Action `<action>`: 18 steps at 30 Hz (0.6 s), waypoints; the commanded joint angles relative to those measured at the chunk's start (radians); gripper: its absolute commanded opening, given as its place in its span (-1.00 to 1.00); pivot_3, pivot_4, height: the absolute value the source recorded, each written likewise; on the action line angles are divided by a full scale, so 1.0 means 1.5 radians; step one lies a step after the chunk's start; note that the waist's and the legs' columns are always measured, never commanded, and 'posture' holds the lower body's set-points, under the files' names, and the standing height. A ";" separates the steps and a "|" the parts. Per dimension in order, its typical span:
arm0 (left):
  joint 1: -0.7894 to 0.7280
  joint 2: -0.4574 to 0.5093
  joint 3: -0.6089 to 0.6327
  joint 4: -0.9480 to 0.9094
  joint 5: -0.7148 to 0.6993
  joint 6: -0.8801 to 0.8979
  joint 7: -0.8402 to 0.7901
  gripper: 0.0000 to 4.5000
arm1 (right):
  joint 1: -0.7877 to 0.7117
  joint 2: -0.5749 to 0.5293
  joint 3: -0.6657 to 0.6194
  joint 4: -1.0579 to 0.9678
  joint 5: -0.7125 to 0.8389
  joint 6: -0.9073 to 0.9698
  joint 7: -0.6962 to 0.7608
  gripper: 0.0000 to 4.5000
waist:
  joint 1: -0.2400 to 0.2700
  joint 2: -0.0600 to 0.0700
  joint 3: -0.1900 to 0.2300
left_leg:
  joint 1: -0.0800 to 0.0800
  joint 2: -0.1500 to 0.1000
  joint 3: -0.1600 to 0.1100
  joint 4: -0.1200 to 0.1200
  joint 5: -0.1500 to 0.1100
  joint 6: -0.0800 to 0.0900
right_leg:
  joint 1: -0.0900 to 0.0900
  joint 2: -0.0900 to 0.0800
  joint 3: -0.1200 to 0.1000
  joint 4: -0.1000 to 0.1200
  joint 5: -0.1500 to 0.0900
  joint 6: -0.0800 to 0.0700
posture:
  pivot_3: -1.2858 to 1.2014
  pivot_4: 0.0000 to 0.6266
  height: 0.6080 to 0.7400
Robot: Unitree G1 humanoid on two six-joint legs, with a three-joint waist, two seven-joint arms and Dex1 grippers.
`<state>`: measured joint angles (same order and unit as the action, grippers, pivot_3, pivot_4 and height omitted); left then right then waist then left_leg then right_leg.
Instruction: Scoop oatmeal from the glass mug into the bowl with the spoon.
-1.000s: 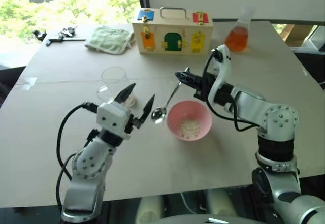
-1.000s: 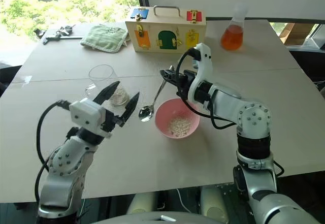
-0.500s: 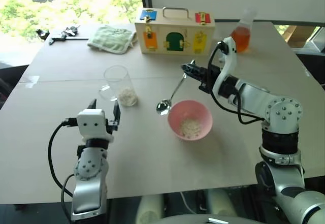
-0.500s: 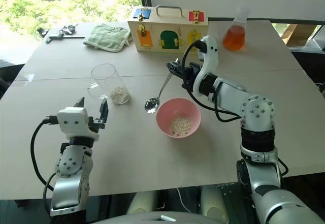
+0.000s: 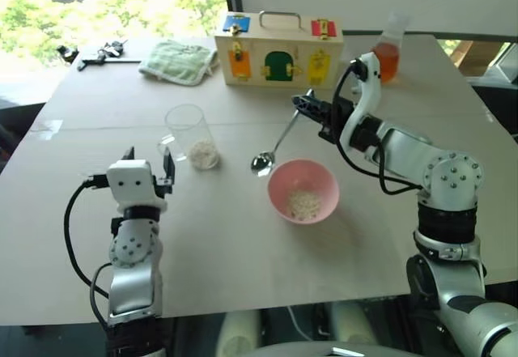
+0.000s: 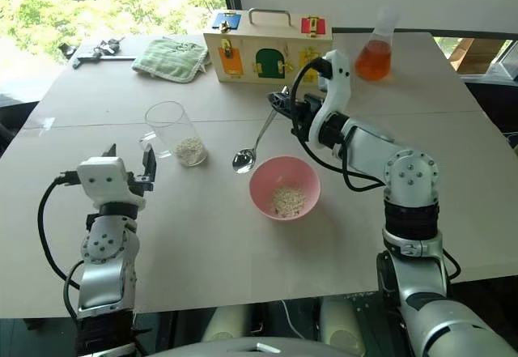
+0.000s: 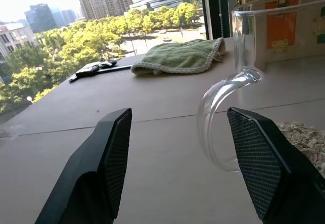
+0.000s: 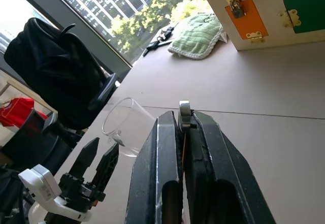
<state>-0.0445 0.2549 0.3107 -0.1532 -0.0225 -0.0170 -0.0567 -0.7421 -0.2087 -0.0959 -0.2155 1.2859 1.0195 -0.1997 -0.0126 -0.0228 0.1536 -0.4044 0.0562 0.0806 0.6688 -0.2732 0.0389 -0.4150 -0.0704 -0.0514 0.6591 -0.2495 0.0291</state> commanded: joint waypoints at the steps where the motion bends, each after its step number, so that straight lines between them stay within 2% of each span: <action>1: -0.017 0.013 0.007 0.014 -0.003 -0.018 0.002 0.40 | -0.021 0.002 -0.014 -0.012 0.000 -0.013 0.013 -1.00 | 0.000 0.000 0.000 | 0.000 0.000 0.000 0.000 0.000 0.000 | 0.000 0.000 0.000 0.000 0.000 0.000 | 0.03 -0.52 1.00; 9: -0.056 0.029 -0.008 0.063 0.011 -0.038 0.001 0.40 | -0.019 0.003 -0.014 -0.018 -0.007 -0.011 0.017 -1.00 | 0.000 0.000 0.000 | -0.002 0.000 -0.002 0.000 0.000 0.000 | 0.000 0.000 -0.002 -0.001 0.000 0.000 | 0.03 -0.52 1.00; 12: -0.057 0.028 -0.013 0.062 0.009 -0.040 -0.004 -0.02 | -0.017 0.003 -0.015 -0.020 -0.010 -0.011 0.017 -1.00 | 0.000 0.000 0.000 | -0.003 0.000 -0.002 0.001 0.000 0.000 | -0.001 0.000 -0.003 -0.001 0.000 0.000 | 0.03 -0.52 1.00; 17: -0.056 0.027 -0.019 0.057 0.004 -0.036 -0.007 -0.99 | -0.020 0.003 -0.015 -0.020 -0.015 -0.013 0.020 -1.00 | 0.000 0.000 0.000 | -0.005 0.000 -0.004 0.001 0.001 -0.002 | -0.002 0.000 -0.004 -0.001 0.000 0.000 | 0.03 -0.52 1.00; 18: -0.056 0.027 -0.020 0.057 0.004 -0.035 -0.007 -0.99 | -0.022 0.003 -0.015 -0.020 -0.017 -0.013 0.021 -1.00 | 0.000 0.000 0.000 | -0.005 0.000 -0.004 0.001 0.001 -0.002 | -0.002 0.000 -0.004 -0.001 0.000 0.000 | 0.03 -0.52 1.00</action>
<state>-0.1310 0.2888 0.2730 -0.0502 -0.0208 -0.0631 -0.0703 -0.7426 -0.2044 -0.0962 -0.2141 1.2570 1.0192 -0.1826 -0.0130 -0.0224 0.1537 -0.4125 0.0557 0.0745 0.6707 -0.2719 0.0367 -0.4182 -0.0711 -0.0574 0.6572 -0.2494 0.0291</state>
